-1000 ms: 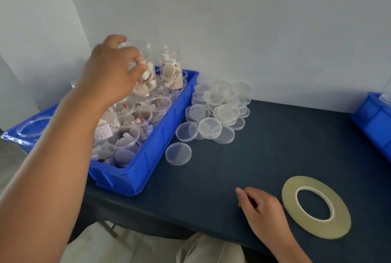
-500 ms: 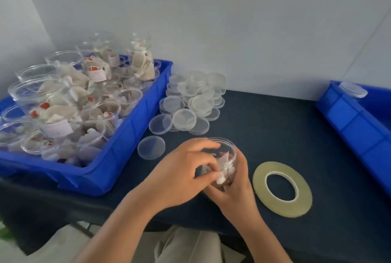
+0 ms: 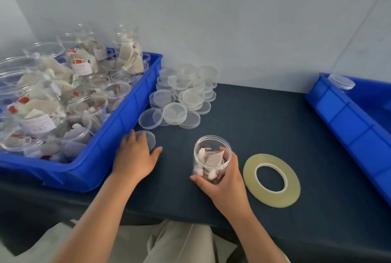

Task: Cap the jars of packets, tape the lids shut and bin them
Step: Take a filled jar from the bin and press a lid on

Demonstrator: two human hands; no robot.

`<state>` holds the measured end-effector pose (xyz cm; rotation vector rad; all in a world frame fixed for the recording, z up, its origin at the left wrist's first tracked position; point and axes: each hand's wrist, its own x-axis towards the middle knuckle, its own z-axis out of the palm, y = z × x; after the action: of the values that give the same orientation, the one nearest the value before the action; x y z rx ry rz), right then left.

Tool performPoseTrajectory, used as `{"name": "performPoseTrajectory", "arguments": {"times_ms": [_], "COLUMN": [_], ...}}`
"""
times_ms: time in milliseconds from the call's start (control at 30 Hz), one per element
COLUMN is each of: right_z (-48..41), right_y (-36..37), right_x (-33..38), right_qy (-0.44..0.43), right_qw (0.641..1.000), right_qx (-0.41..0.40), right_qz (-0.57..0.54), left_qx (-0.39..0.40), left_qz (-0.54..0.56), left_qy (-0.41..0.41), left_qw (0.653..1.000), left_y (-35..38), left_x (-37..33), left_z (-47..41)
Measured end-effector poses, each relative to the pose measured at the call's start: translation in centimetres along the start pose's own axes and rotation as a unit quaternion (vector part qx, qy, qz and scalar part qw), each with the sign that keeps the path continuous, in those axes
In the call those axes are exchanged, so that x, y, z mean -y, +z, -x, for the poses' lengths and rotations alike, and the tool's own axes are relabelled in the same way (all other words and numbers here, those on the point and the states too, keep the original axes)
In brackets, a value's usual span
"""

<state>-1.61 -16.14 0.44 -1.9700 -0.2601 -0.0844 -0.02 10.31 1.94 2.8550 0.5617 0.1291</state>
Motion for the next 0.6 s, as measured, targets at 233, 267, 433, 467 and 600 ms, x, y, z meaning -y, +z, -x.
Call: {"name": "performPoseTrajectory", "arguments": {"times_ms": [233,267,433,467,600], "right_z": [0.1,0.1,0.0,0.0,0.1], "right_y": [-0.1,-0.1,-0.1,-0.1,0.1], "right_x": [0.3,0.3,0.3,0.2,0.0], "right_qy": [-0.002,-0.003,-0.011,-0.012,-0.014], "right_qw": [1.0,1.0,1.0,1.0,1.0], "right_qx": [0.001,0.002,-0.003,-0.004,-0.005], "right_qz": [-0.002,0.0,0.002,0.003,0.006], "left_qx": [-0.066,-0.082,-0.074,-0.05,0.014], "left_qz": [0.037,0.041,0.12,0.118,0.033], "left_qy": [0.023,0.039,0.032,0.037,0.088], "left_qw": [0.997,0.995,0.99,0.991,0.995], "left_y": [1.1,1.0,0.3,0.3,0.4], "left_x": [0.6,0.6,-0.1,-0.2,0.1], "left_z": [0.6,0.6,0.8,0.7,0.6]}}
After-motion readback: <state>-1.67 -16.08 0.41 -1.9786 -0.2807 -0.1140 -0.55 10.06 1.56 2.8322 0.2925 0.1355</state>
